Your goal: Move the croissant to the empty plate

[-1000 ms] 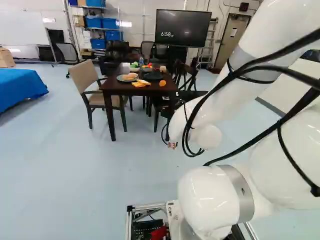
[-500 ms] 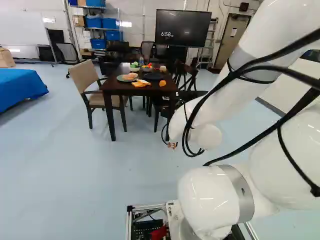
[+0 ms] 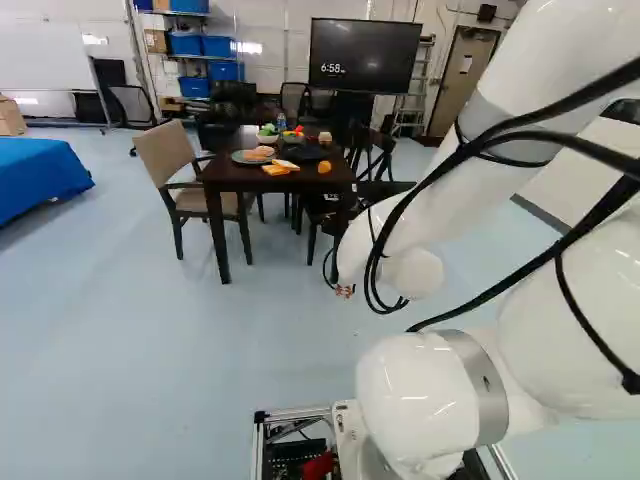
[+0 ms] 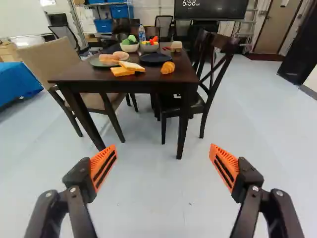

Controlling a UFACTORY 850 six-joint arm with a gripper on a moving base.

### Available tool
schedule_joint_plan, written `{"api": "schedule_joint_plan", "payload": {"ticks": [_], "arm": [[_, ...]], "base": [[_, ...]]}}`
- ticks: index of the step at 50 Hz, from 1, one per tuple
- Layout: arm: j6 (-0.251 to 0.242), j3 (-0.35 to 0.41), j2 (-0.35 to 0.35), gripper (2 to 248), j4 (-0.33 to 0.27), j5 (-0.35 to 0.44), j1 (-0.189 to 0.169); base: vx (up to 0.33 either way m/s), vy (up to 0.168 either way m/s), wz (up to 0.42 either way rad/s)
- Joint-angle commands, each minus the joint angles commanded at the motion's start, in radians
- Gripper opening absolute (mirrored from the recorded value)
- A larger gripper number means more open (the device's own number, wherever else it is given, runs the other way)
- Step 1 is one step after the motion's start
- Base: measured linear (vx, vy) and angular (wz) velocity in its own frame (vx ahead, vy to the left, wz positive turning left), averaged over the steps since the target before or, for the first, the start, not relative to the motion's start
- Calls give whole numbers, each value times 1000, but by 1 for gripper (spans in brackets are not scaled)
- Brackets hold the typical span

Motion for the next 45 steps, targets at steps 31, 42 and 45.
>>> {"api": "schedule_joint_plan", "payload": {"ticks": [31, 42, 45], "arm": [[0, 0, 0, 247, 0, 0, 0], [0, 0, 0, 247, 0, 0, 0], [0, 0, 0, 247, 0, 0, 0]], "base": [[167, 0, -22], [214, 57, -30], [215, 78, -33]]}}
